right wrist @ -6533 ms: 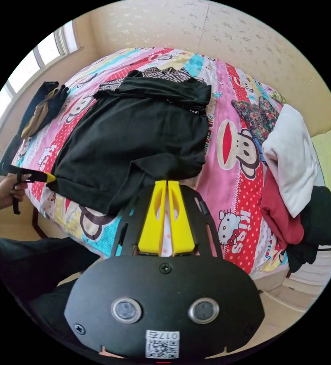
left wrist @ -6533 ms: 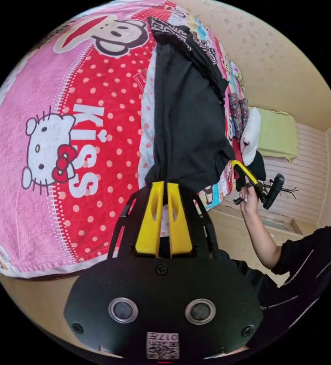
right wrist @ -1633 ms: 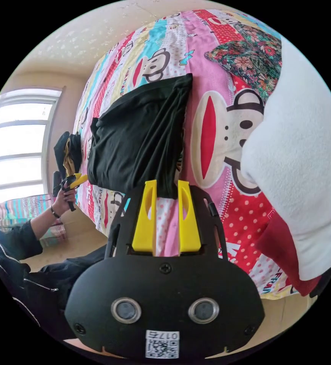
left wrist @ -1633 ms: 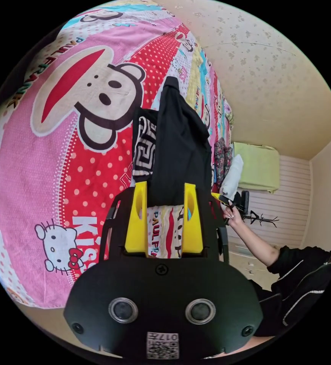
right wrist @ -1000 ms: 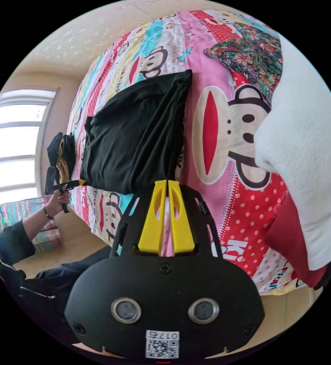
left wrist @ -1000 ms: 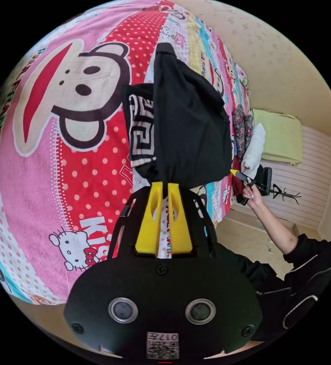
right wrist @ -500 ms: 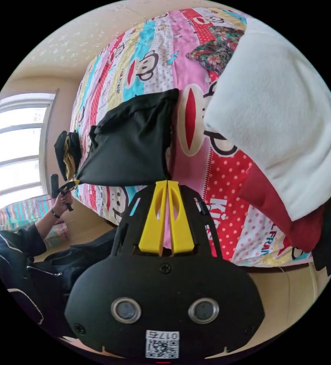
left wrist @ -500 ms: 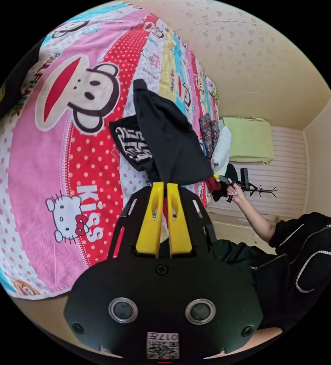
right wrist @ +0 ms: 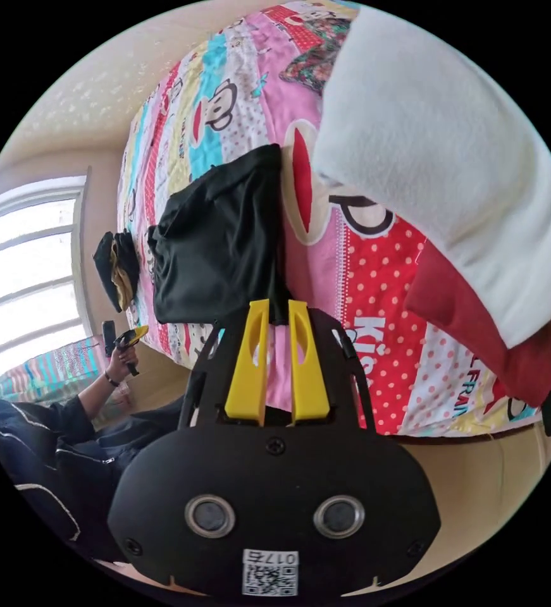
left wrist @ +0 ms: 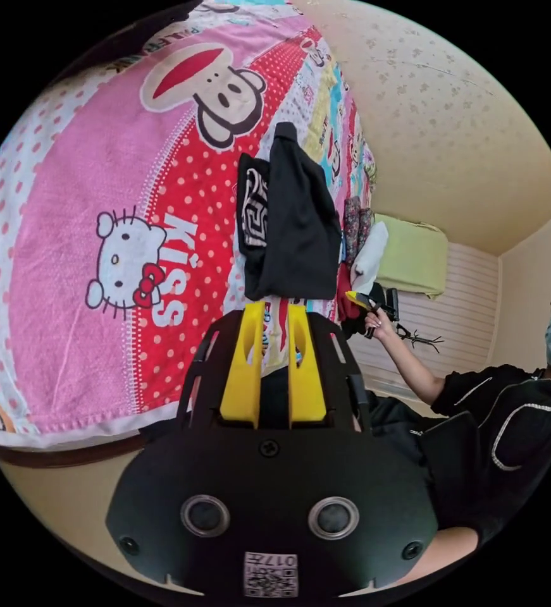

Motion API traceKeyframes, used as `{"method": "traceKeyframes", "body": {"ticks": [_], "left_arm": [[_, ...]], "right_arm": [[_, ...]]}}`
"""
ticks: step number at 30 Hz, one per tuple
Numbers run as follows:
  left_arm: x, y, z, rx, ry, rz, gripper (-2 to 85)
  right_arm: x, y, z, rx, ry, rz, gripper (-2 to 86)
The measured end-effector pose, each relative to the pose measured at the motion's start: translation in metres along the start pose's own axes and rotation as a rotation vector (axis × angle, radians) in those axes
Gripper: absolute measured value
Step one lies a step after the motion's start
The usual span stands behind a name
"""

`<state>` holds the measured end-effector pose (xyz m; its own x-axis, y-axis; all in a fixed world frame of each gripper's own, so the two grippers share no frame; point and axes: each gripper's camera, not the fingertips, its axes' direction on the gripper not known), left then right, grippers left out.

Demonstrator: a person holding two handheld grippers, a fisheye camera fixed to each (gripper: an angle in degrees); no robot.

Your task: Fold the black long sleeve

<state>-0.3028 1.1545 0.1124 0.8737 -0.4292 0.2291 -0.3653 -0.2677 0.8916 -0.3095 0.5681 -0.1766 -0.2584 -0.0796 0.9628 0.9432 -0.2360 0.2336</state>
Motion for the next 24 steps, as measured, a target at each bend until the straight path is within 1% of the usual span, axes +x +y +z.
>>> {"method": "traceKeyframes", "body": {"ticks": [3,5,8,11,13,15,18,20,22,24], "left_arm": [[0.027,-0.01,-0.009,0.005,-0.044,0.132,6.8],[0.035,-0.032,0.004,-0.038,-0.032,0.167,6.7],[0.051,-0.081,0.029,-0.034,0.019,0.223,6.4],[0.07,-0.133,0.062,-0.063,0.015,0.259,5.3],[0.076,-0.152,0.092,-0.132,-0.07,0.25,1.9],[0.071,-0.147,0.113,-0.189,-0.161,0.206,0.0],[0.064,-0.114,0.125,-0.203,-0.19,0.175,-0.8],[0.055,-0.086,0.124,-0.2,-0.231,0.132,-0.8],[0.039,-0.048,0.119,-0.195,-0.272,0.061,-0.6],[0.027,-0.024,0.108,-0.153,-0.248,-0.006,-0.1]], "right_arm": [[-0.013,-0.023,0.002,0.012,-0.064,-0.124,4.9],[-0.026,-0.05,0.021,-0.021,-0.172,-0.212,4.4],[-0.052,-0.09,0.06,-0.087,-0.233,-0.277,3.8],[-0.09,-0.129,0.11,-0.17,-0.222,-0.372,3.4],[-0.11,-0.152,0.138,-0.201,-0.166,-0.412,3.1],[-0.124,-0.175,0.16,-0.219,-0.112,-0.43,3.0],[-0.129,-0.211,0.167,-0.146,-0.078,-0.414,2.9],[-0.112,-0.234,0.159,-0.036,-0.069,-0.319,2.8],[-0.09,-0.247,0.158,-0.014,-0.049,-0.232,2.8],[-0.072,-0.25,0.153,0.01,-0.095,-0.206,2.7]]}}
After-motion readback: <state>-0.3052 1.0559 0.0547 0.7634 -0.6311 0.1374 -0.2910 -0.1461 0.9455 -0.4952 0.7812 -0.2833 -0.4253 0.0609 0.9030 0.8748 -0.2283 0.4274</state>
